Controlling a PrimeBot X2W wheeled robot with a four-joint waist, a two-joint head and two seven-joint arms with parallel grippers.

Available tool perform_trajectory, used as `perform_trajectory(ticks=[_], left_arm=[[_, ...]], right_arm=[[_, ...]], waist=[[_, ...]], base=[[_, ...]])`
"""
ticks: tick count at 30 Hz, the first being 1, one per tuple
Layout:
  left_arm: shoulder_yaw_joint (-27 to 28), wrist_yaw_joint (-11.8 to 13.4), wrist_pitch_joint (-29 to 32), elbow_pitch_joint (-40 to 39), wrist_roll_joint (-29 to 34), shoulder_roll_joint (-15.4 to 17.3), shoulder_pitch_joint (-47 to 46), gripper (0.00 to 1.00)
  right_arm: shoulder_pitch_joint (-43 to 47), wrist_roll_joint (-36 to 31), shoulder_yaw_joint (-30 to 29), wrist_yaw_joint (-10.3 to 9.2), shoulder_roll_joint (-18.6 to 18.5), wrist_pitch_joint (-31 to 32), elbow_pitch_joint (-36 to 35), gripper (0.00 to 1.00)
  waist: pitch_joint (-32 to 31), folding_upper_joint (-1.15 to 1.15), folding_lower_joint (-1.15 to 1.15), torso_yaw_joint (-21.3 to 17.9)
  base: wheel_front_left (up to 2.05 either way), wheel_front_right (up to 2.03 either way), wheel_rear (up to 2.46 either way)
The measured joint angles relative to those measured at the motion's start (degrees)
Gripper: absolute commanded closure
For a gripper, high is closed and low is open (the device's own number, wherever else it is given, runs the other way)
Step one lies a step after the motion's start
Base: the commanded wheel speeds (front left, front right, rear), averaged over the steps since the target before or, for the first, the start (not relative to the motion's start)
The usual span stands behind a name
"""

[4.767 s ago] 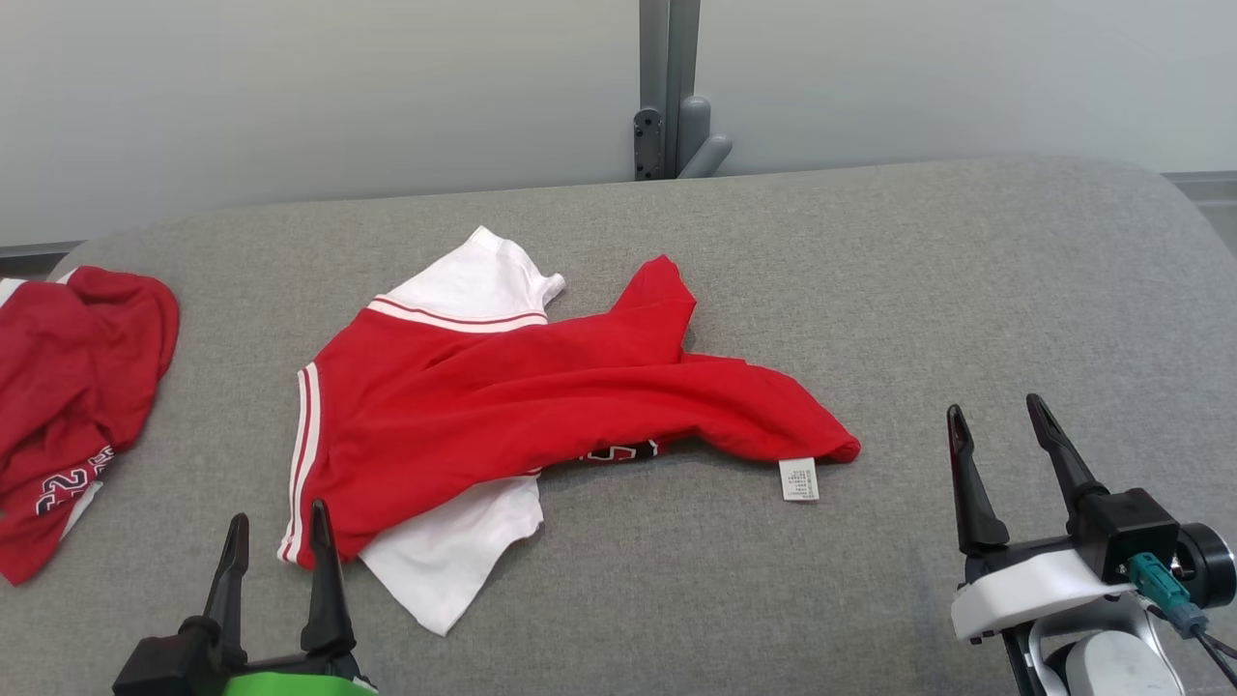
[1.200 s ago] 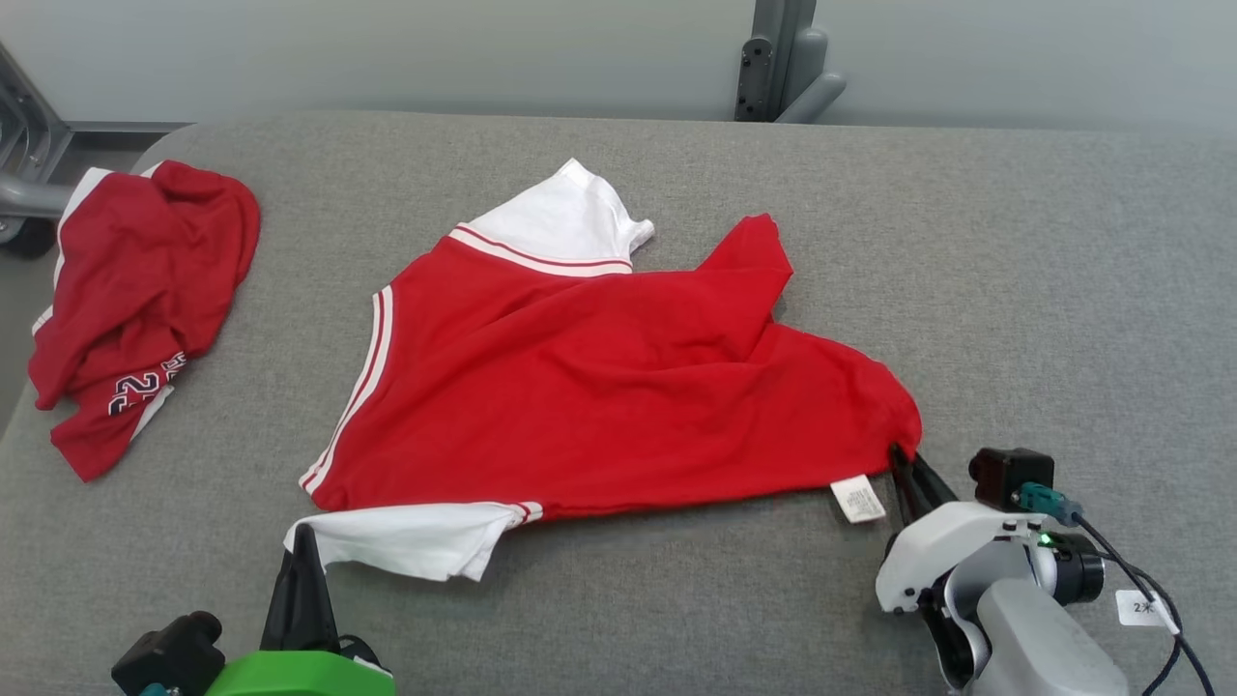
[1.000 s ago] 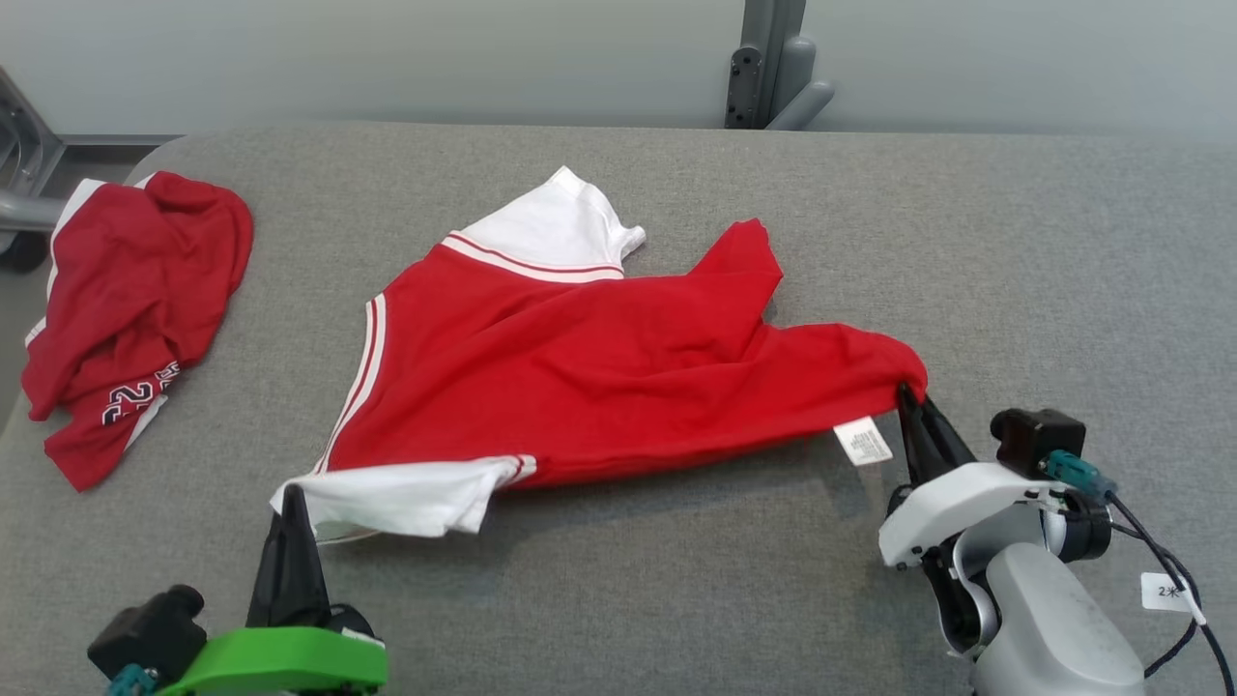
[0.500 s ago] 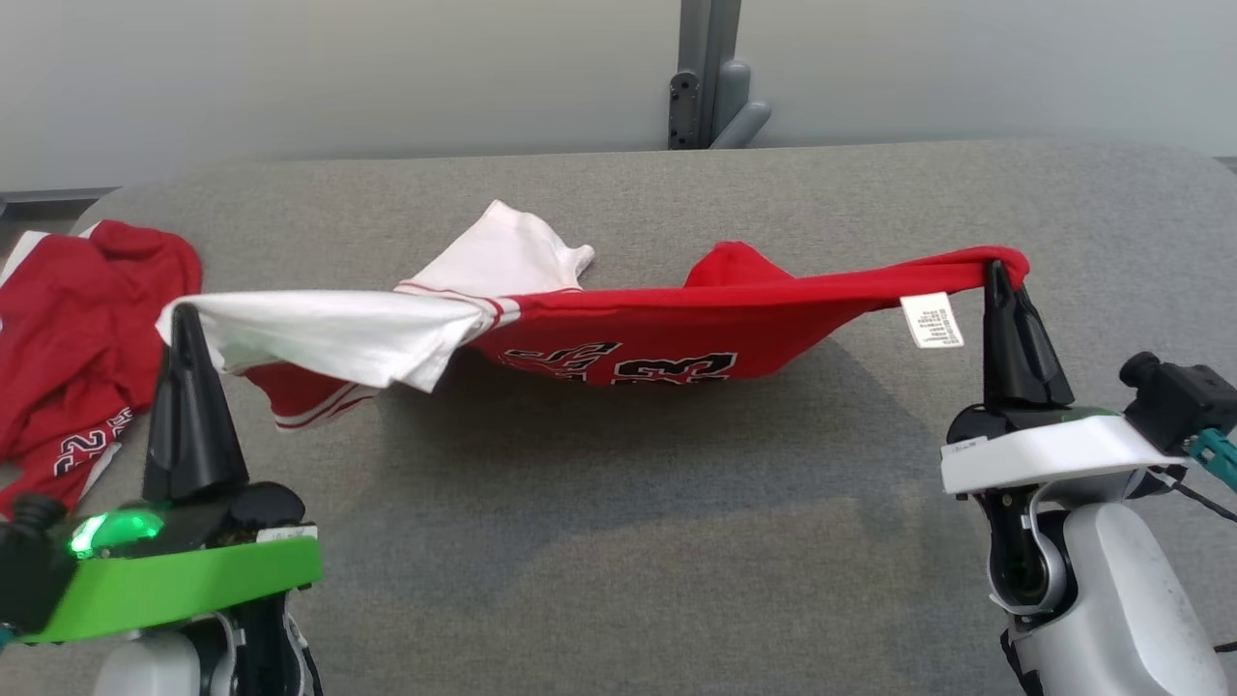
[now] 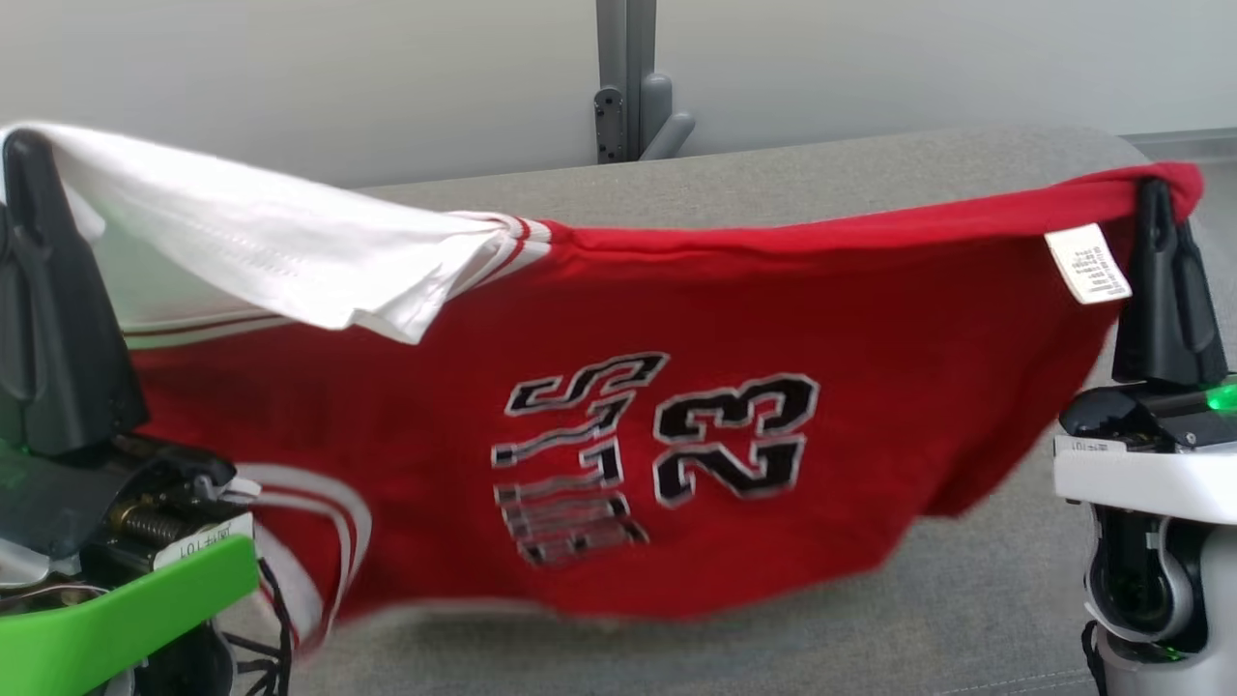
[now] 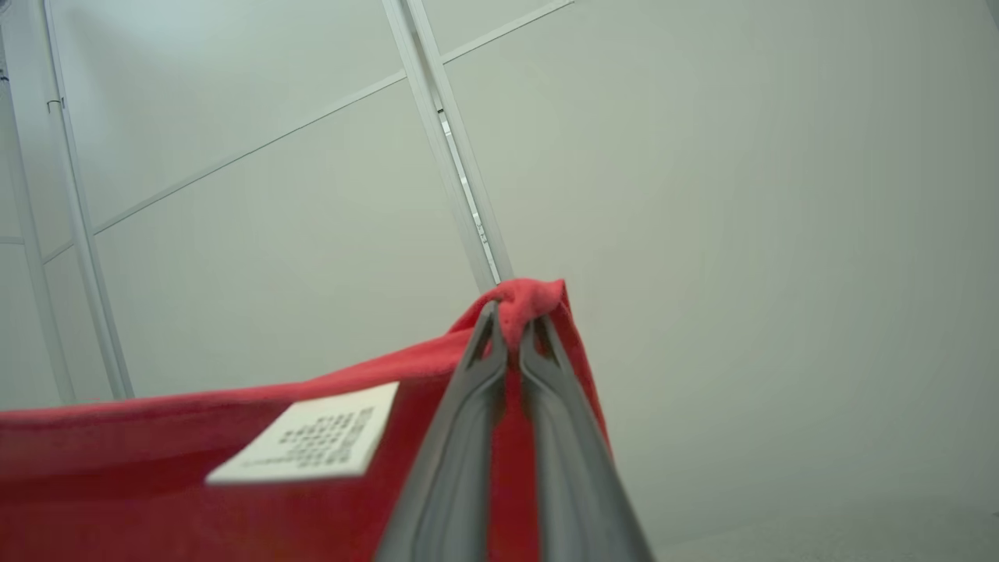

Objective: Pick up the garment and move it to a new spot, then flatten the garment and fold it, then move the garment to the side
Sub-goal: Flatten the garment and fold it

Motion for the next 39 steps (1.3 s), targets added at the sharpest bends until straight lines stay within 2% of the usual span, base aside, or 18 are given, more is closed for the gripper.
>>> perform_trajectory(ticks=[3, 6, 10, 13, 15, 19, 20, 21, 23, 27, 32, 37, 39], left_arm=[[-1.1, 0.4, 2.6, -1.6, -0.6, 0.1, -2.3, 1.00], [-1.6, 0.5, 4.5, 0.1, -1.3, 0.6, -5.4, 1.00], [-2.3, -0.3, 6.1, 6.6, -2.1, 1.0, -11.1, 1.00], [-2.3, -1.5, 6.5, 12.7, -2.3, 1.5, -17.8, 1.00], [-2.0, -2.4, 6.5, 17.7, -1.8, 2.3, -24.5, 1.00], [-1.5, -3.6, 5.4, 28.6, 0.3, 3.4, -41.5, 1.00], [-1.8, -4.1, 4.3, 35.2, 2.2, 3.6, -50.1, 1.00], [-1.8, -4.3, 3.5, 38.7, 2.8, 3.5, -54.1, 1.00], [-1.9, -4.6, 1.2, 45.1, 3.4, 2.8, -61.2, 1.00], [-4.3, -6.1, -2.9, 55.9, 6.6, 1.5, -71.3, 1.00], [-5.5, -7.3, -5.7, 65.2, 7.4, -1.3, -77.2, 1.00], [-4.5, -8.7, -6.5, 71.9, 6.9, -3.4, -73.7, 1.00], [-2.7, -9.2, -6.6, 71.5, 6.6, -4.0, -70.9, 1.00]], right_arm=[[0.7, 0.8, -0.5, 0.00, 0.1, 2.8, -3.7, 1.00], [-0.4, 0.8, -0.4, -0.01, -0.1, 5.6, -3.9, 1.00], [-7.4, 3.2, 1.8, -0.02, -0.3, 8.1, 0.0, 1.00], [-15.9, 4.4, 3.4, -0.02, -1.3, 9.4, 5.1, 1.00], [-23.1, 4.7, 4.0, -0.03, -1.8, 9.8, 9.7, 1.00], [-40.5, 1.3, 5.1, -0.02, -3.1, 8.8, 20.1, 1.00], [-49.6, -0.7, 4.9, -0.02, -3.3, 7.2, 26.5, 1.00], [-53.8, -2.1, 4.6, -0.02, -3.2, 6.4, 30.2, 1.00], [-61.5, -2.4, 2.4, -0.04, -1.9, 5.2, 38.2, 1.00], [-74.2, -8.4, -2.1, -0.03, -1.4, 1.7, 52.3, 1.00], [-81.2, -15.1, -6.0, -0.02, -0.8, -1.0, 64.4, 1.00], [-79.9, -18.4, -7.9, -0.02, -0.5, -2.3, 72.4, 1.00], [-78.5, -18.8, -7.6, -0.02, -0.5, -2.3, 73.9, 1.00]], waist=[[0.7, 0.00, 0.00, -0.5], [2.1, 0.00, 0.00, -0.7], [5.0, 0.00, 0.00, -0.7], [7.8, 0.00, 0.00, -0.6], [9.9, 0.00, 0.00, -0.5], [14.6, 0.00, 0.00, -0.2], [17.1, 0.00, 0.02, 0.1], [18.3, 0.00, 0.03, 0.2], [20.7, 0.00, 0.03, 0.5], [24.6, 0.00, 0.03, 1.7], [28.7, 0.00, 0.02, 4.0], [33.3, 0.00, 0.02, 6.2], [35.1, 0.00, 0.02, 6.9]], base=[[0.00, 0.00, 0.00], [0.00, 0.00, 0.00], [0.00, 0.00, 0.00], [0.00, 0.00, 0.00], [0.00, 0.00, 0.00], [0.00, 0.00, 0.00], [0.00, 0.00, 0.00], [0.00, 0.00, 0.00], [0.00, 0.00, 0.00], [0.00, 0.00, 0.00], [0.00, 0.00, 0.00], [0.00, 0.00, 0.00], [0.00, 0.00, 0.00]])
